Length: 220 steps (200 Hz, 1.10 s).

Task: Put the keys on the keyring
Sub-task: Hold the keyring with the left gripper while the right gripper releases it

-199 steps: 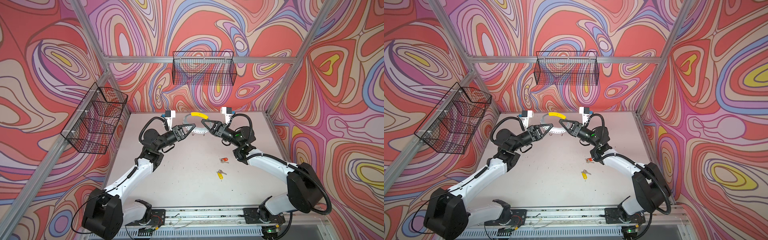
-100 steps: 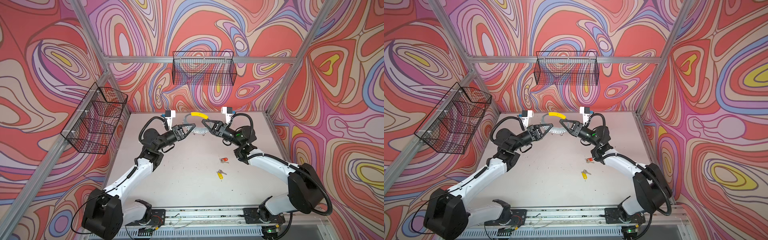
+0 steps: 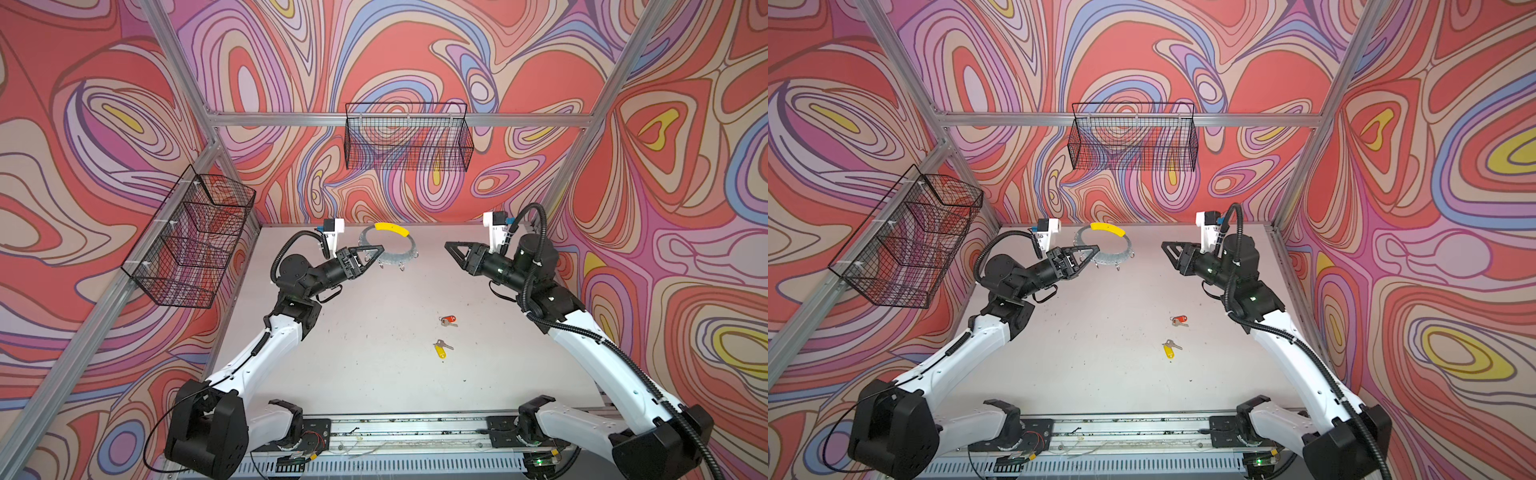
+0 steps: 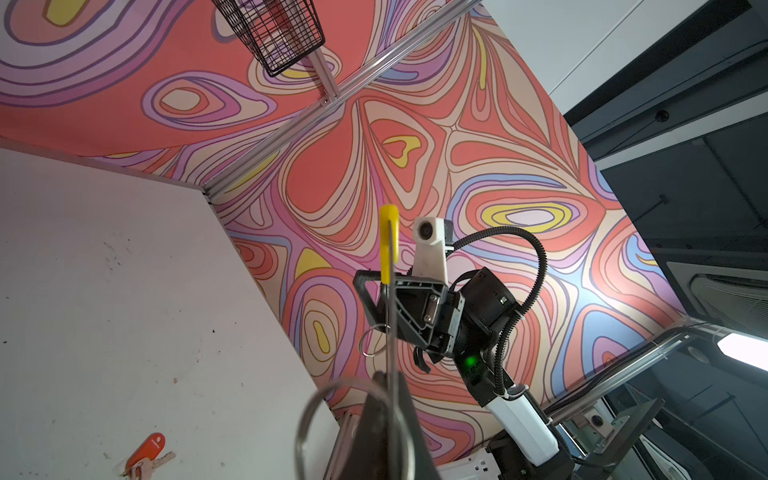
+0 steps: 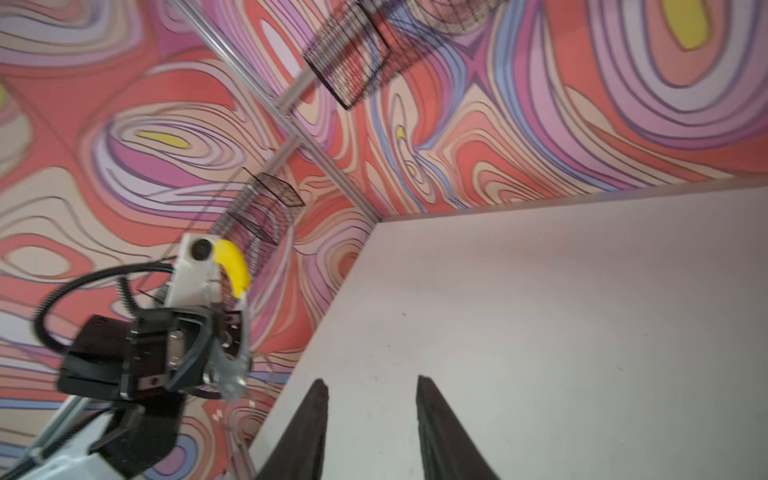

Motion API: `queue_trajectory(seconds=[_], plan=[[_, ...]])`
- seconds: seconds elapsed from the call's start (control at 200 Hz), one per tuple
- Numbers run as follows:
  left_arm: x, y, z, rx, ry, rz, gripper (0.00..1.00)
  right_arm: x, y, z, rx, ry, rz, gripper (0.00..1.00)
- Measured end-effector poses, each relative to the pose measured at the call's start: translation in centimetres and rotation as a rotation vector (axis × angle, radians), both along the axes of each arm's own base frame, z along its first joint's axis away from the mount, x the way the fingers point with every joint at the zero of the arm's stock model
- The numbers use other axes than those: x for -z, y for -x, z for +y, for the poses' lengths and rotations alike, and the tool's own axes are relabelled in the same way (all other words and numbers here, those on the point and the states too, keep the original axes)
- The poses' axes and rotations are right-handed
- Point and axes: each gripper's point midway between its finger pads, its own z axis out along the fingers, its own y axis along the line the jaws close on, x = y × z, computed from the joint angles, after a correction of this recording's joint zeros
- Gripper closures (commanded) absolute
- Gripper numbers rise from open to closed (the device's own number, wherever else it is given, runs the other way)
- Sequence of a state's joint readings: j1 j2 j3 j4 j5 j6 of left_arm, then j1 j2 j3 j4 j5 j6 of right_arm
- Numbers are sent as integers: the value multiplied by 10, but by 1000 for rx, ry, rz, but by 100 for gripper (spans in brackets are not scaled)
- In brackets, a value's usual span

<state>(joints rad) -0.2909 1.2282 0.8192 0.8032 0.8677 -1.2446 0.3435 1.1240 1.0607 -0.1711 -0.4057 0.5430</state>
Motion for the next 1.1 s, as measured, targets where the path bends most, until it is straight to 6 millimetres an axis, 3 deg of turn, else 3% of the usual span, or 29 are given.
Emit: queue_trajectory(seconds=[0.1, 0.215, 0.331, 0.426, 0.591, 0.816, 0.936, 1.102], plan=[[0, -2, 5, -5, 0, 7, 100, 63, 5, -12, 59, 142, 148, 70], [1, -4, 8, -4, 3, 17, 100, 152, 39, -3, 36, 334, 348, 74], [7, -6, 8, 2, 7, 33, 100, 207, 74, 4, -12, 480, 458, 78], [14, -7, 8, 7, 8, 53, 100, 236, 92, 0, -16, 551, 505, 78], [29, -9, 7, 14, 14, 96, 100, 261, 108, 1, -37, 637, 525, 75], [30, -9, 10, 10, 23, 99, 100, 285, 115, 11, -84, 778, 494, 71], [31, -10, 12, 5, 25, 100, 100, 293, 110, 8, -83, 846, 479, 71], [34, -10, 14, 3, 26, 111, 100, 289, 98, 14, -82, 881, 441, 70]])
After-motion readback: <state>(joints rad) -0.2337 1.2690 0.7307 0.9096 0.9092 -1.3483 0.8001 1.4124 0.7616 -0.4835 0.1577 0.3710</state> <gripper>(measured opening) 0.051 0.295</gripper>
